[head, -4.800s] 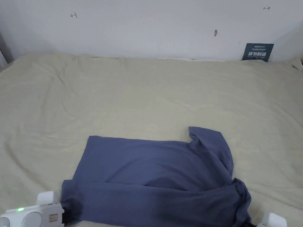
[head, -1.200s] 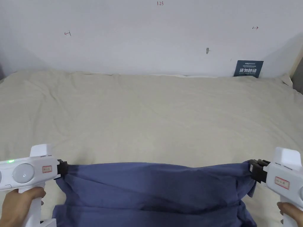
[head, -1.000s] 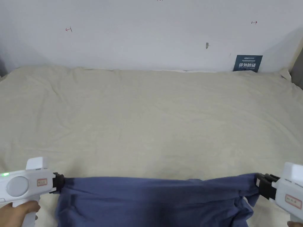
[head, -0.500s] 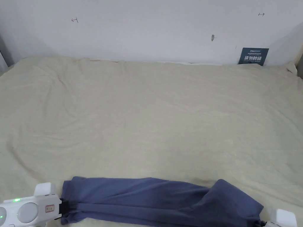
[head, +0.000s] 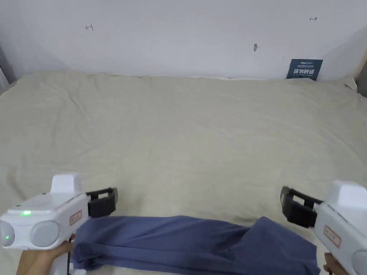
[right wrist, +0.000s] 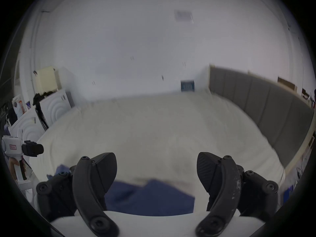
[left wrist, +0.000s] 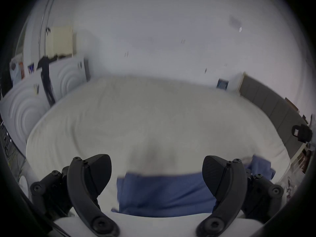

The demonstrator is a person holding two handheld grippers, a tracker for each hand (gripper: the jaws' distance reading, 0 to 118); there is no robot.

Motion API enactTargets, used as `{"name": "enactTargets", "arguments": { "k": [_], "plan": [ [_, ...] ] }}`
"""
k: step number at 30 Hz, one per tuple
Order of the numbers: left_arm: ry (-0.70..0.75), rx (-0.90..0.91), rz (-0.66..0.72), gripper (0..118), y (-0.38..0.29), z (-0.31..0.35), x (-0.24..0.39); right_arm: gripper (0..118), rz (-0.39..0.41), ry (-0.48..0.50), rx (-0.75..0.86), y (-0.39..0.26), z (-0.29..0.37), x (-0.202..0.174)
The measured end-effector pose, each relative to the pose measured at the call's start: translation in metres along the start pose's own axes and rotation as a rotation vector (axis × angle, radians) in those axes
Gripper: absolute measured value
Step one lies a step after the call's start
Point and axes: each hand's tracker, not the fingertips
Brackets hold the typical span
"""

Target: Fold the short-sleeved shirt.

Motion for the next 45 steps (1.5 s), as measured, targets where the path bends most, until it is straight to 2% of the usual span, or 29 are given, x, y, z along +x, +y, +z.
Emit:
{"name": "enactTargets", "arguments": {
  "k": [6, 8, 9, 11, 14, 15, 16, 18, 23, 30, 36, 42, 45],
  "plan": [
    [0.021, 0.249, -0.080, 108, 0.036, 0.021, 0.037, 98, 0.104, -0.025, 0.199, 0.032, 0.018, -0.042],
    [0.041, 0.312, -0.104, 101, 0.039, 0.025, 0.048, 85, 0.114, -0.025, 0.219, 0.035, 0.020, -0.049],
    [0.041, 0.334, -0.122, 92, 0.039, 0.028, 0.052, 74, 0.119, -0.020, 0.230, 0.036, 0.022, -0.053],
    [0.046, 0.381, -0.130, 55, 0.036, 0.032, 0.061, 43, 0.115, -0.025, 0.241, 0.035, 0.024, -0.058],
    [0.028, 0.383, -0.152, 32, 0.033, 0.035, 0.069, 29, 0.122, -0.040, 0.256, 0.033, 0.022, -0.059],
    [0.018, 0.380, -0.151, 10, 0.033, 0.035, 0.071, 15, 0.128, -0.044, 0.260, 0.033, 0.021, -0.061],
    [0.020, 0.381, -0.148, 0, 0.032, 0.035, 0.071, 2, 0.133, -0.059, 0.265, 0.031, 0.022, -0.062],
    [-0.033, 0.370, -0.116, 0, 0.033, 0.032, 0.070, 1, 0.144, -0.058, 0.273, 0.031, 0.023, -0.062],
    [-0.026, 0.345, -0.103, 0, 0.032, 0.027, 0.066, 1, 0.164, -0.057, 0.274, 0.031, 0.020, -0.064],
    [-0.162, 0.127, 0.002, 0, 0.033, 0.012, 0.023, 1, 0.168, -0.045, 0.254, 0.031, 0.011, -0.069],
    [-0.241, -0.129, 0.158, 0, 0.019, -0.015, -0.042, 1, 0.185, -0.034, 0.221, 0.029, -0.001, -0.076],
    [-0.300, -0.374, 0.421, 1, -0.020, -0.056, -0.117, 1, 0.202, -0.037, 0.172, 0.026, -0.019, -0.082],
    [-0.294, -0.459, 0.503, 2, -0.039, -0.071, -0.141, 1, 0.205, -0.037, 0.151, 0.023, -0.027, -0.083]
  ]
}}
